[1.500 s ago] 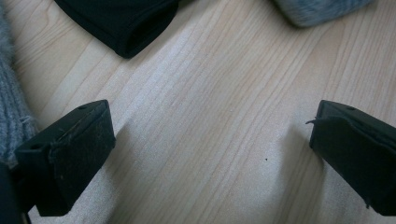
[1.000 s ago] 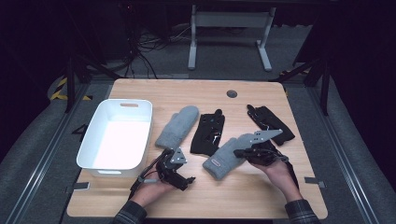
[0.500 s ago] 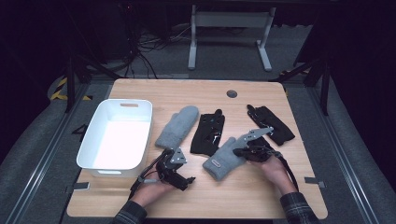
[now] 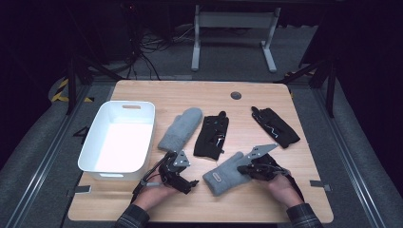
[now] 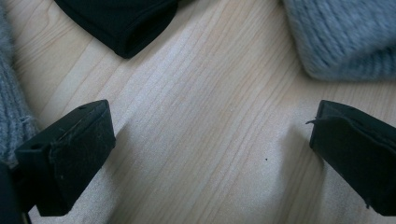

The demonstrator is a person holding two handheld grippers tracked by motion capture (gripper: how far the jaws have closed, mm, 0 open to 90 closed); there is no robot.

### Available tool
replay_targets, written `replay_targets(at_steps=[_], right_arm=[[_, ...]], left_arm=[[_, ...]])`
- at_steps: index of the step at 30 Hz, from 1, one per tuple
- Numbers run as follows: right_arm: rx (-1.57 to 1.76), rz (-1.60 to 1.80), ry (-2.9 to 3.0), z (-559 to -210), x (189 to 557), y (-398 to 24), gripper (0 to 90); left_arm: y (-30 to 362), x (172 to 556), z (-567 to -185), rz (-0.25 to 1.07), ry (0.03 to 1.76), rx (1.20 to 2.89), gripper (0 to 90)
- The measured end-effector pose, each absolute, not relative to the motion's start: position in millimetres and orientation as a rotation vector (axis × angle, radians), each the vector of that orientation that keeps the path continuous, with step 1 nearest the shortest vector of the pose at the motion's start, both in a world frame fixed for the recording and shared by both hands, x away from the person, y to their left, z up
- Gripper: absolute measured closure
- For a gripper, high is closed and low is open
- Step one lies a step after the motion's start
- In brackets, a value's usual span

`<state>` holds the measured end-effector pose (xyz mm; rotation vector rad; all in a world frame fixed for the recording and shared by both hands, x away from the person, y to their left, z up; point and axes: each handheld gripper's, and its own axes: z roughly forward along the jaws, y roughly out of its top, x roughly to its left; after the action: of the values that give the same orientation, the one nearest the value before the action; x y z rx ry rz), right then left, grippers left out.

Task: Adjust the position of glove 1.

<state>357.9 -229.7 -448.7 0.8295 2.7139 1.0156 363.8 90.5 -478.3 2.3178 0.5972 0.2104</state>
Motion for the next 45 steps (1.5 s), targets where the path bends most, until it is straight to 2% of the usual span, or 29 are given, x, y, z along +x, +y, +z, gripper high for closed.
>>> replay_targets(at_steps=[5, 10, 15, 22, 28, 36, 43, 45], right_arm=[[0.807, 1.025, 2.73, -449.5, 343.1, -226.5, 90.0], [0.791, 1.056, 2.711, -444.9, 343.4, -227.7, 89.9], [0.819, 1.157, 2.595, -425.6, 344.7, -240.2, 84.8], [0.989, 1.109, 2.433, -425.8, 356.6, -281.5, 60.2], [1.175, 1.031, 2.323, -440.0, 371.6, -323.9, 43.5], [1.24, 0.964, 2.27, -457.2, 376.4, -343.8, 25.5], [1.223, 0.95, 2.235, -467.2, 373.7, -343.6, 16.2], [1.228, 0.958, 2.228, -468.1, 373.2, -343.8, 16.2]], left_arm=[[90.5, 363.8, -478.3, 0.21, 0.597, 2.318, 0.5], [90.5, 363.8, -478.2, 0.211, 0.598, 2.318, 0.5], [90.5, 363.8, -478.2, 0.211, 0.598, 2.318, 0.5], [90.5, 363.8, -478.2, 0.211, 0.598, 2.318, 0.5], [90.5, 363.8, -478.2, 0.211, 0.598, 2.318, 0.5], [90.5, 363.8, -478.2, 0.211, 0.598, 2.318, 0.5], [90.5, 363.6, -478.2, 0.213, 0.601, 2.318, 0.4], [90.7, 363.4, -478.2, 0.215, 0.604, 2.318, 0.4]])
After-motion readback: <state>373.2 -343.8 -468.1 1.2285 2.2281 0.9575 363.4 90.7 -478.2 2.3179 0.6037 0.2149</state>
